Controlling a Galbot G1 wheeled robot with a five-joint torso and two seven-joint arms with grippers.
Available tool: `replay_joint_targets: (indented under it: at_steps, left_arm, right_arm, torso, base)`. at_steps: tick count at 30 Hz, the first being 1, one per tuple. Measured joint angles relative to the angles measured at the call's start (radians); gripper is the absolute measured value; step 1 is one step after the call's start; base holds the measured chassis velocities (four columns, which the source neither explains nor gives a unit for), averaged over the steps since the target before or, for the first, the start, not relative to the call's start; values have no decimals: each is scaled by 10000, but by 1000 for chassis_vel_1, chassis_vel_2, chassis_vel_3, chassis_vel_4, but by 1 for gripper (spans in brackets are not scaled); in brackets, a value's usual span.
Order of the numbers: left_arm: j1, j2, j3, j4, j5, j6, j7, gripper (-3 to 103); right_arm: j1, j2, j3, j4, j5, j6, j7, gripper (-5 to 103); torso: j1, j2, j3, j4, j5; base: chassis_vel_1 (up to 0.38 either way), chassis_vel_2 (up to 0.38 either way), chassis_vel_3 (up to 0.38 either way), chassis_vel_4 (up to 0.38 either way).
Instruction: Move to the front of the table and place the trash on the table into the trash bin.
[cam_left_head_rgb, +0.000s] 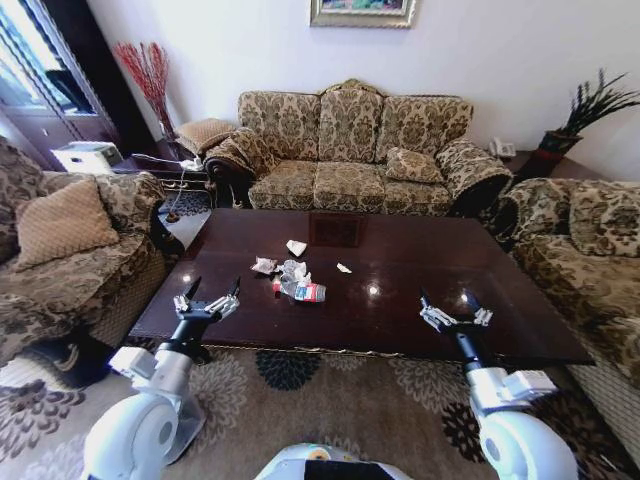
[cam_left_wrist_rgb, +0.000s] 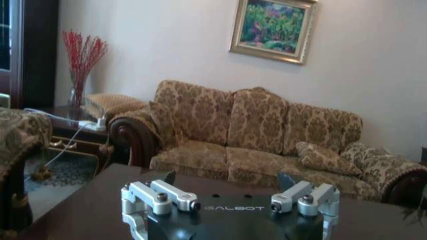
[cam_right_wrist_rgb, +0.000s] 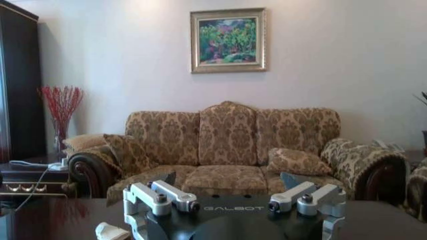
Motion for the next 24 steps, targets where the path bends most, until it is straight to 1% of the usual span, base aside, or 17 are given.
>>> replay_joint_targets:
  at_steps: [7,12,17,20,22,24]
  left_arm:
    - [43,-107,-155,183,-6,94,-157,100]
    - [-57,-142,-160,375,-8,99,-171,100]
    - [-126,-89,-157,559,-6,101,-173,100]
    - [-147,-39,-164,646,-5,101,-175,100]
    - [-169,28,-214,723,-14,101,-175,100]
    - [-177,73,-246,762,-30,101,-175,100]
  right_arm:
    - [380,-11,-274,-112,15,-5,46,100]
    - [508,-5,-422,-239,13,-18,72,100]
    - [607,67,-595,-369,2,-13,128,100]
    - [656,100,-655,-429,6,18,140,100]
    - [735,106,-708,-492,57,62,168,100]
    - [801,97,-734,-517,112,81,200,100]
  torso:
    - [0,0,0,2,0]
    - [0,0,0,1,1]
    - [2,-1,1,1,1]
    - [2,-1,1,1,-6]
    - [1,0,0,1,1]
    - [1,0,0,1,-1]
  base:
    - [8,7,-4,-6]
    - [79,81,-84,-84]
    - [174,179,-179,-191]
    - [241,259,-271,-221]
    - [277,269,-273,-270]
    - [222,236,-273,-224]
